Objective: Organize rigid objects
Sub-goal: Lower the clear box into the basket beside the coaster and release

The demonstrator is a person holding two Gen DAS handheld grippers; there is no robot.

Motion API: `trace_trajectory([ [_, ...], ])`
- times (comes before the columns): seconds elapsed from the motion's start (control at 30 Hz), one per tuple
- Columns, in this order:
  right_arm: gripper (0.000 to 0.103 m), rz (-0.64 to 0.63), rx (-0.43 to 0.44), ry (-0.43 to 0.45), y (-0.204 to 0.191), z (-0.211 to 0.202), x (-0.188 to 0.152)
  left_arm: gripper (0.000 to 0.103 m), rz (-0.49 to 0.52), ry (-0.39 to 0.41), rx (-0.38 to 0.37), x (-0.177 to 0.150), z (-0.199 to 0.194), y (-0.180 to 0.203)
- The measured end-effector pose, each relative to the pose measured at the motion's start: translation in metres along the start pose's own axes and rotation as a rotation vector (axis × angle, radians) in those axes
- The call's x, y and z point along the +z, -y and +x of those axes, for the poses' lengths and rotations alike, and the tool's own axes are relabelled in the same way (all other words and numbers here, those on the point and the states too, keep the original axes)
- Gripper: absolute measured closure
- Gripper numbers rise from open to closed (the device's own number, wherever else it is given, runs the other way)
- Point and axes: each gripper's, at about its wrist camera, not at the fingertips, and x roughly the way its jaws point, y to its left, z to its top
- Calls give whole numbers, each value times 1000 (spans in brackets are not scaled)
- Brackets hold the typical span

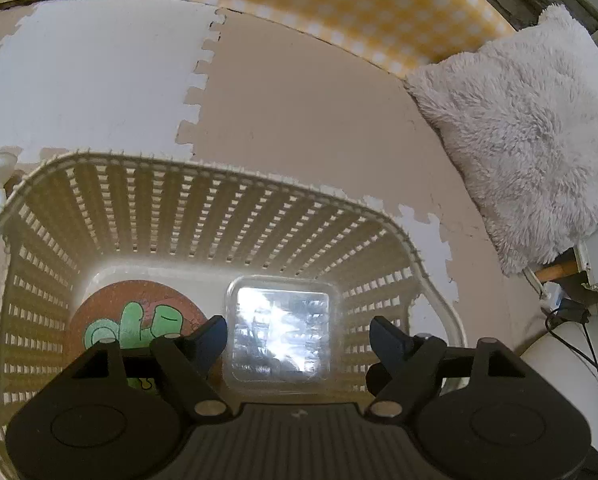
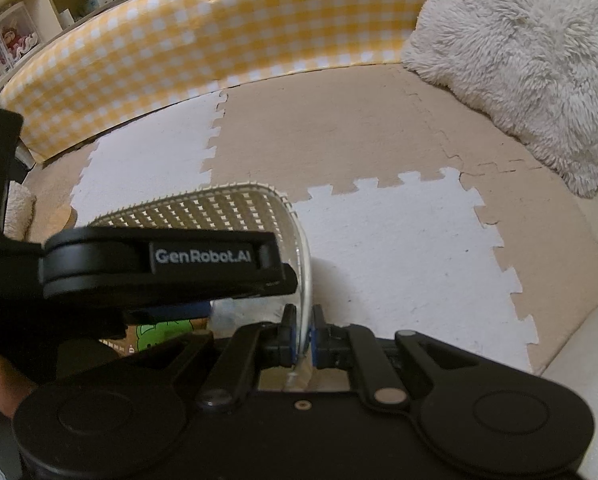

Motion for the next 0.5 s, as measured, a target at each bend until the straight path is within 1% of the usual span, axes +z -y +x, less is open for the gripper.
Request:
trace_trajectory([
  [0.23, 96, -4, 1, -2, -1, 0, -1, 21, -2, 3, 1, 0, -10, -4],
  [0.4, 96, 0, 4, -2, 1, 0, -1, 14, 4, 11, 9, 1, -22, -3],
  [0.5, 96, 4, 10, -2, 2, 0, 0, 12, 12, 13, 9, 1, -30, -2],
])
